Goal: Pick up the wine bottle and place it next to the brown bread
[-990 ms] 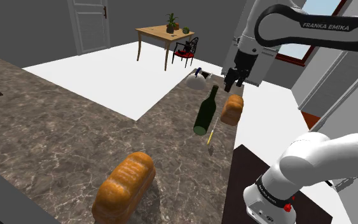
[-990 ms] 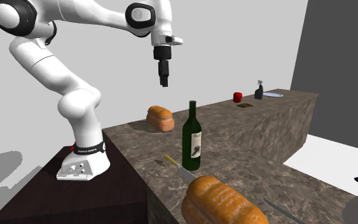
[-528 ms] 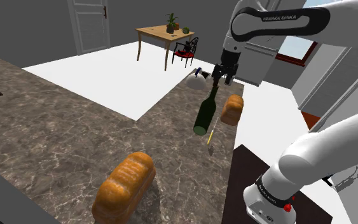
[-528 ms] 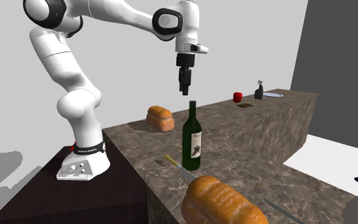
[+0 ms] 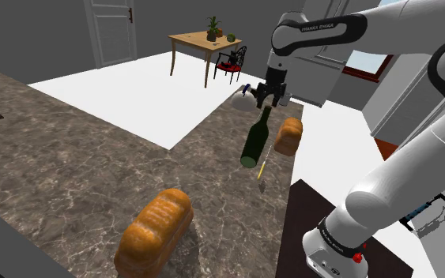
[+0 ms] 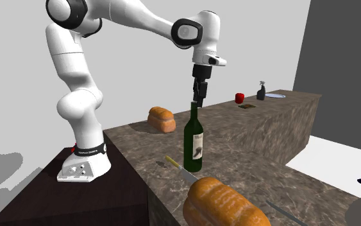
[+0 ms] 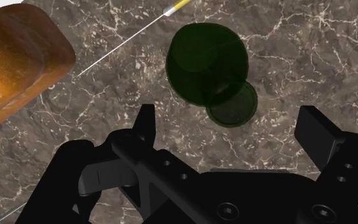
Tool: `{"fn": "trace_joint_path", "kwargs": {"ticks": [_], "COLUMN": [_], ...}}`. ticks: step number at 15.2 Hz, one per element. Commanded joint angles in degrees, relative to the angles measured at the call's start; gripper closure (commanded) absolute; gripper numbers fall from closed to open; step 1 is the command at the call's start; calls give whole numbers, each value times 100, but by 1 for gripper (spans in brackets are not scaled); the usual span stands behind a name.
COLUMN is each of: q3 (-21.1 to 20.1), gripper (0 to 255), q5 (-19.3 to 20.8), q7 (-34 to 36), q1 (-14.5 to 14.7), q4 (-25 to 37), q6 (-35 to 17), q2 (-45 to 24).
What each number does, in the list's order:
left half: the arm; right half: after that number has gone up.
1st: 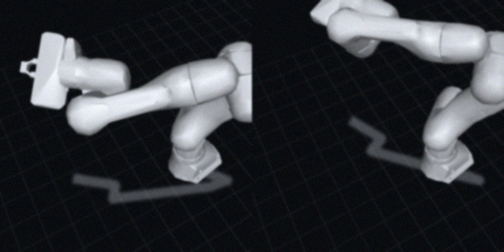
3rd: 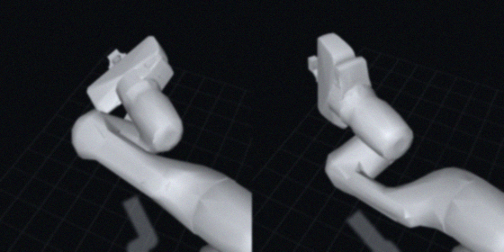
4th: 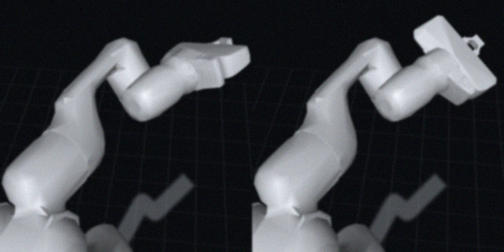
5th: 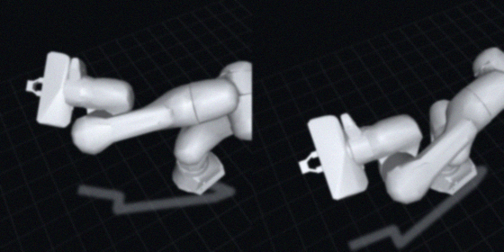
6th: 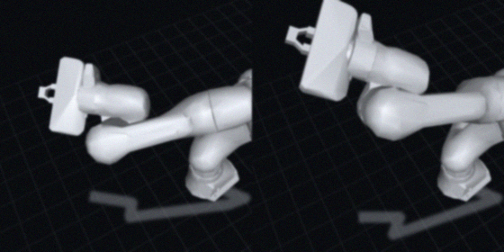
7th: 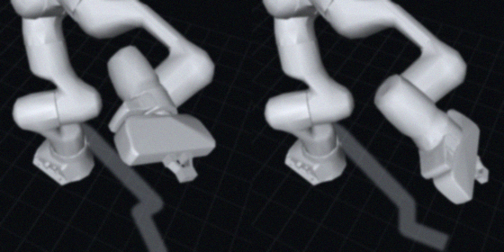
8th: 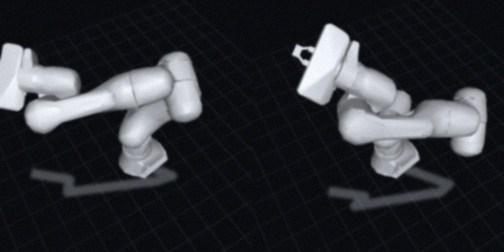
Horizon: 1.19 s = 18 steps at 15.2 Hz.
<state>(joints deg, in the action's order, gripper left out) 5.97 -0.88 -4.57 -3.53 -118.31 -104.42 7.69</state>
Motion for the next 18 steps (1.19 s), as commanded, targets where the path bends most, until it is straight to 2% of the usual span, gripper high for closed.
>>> {"fn": "trace_joint_path", "kwargs": {"ticks": [1,4,12,13,18], "q3": [-4,-5,-5,-5,-4], "gripper": [0,0,0,255,255], "q5": [-9,-13,-13,-13,-12], "q7": [7,4,4,4,3], "q1": [4,6,6,6,5], "q4": [-145,-322,-321,-321,-321], "q6": [-173,-372,-370,-370,-370], "q2": [-30,-51,-51,-51,-51]}}
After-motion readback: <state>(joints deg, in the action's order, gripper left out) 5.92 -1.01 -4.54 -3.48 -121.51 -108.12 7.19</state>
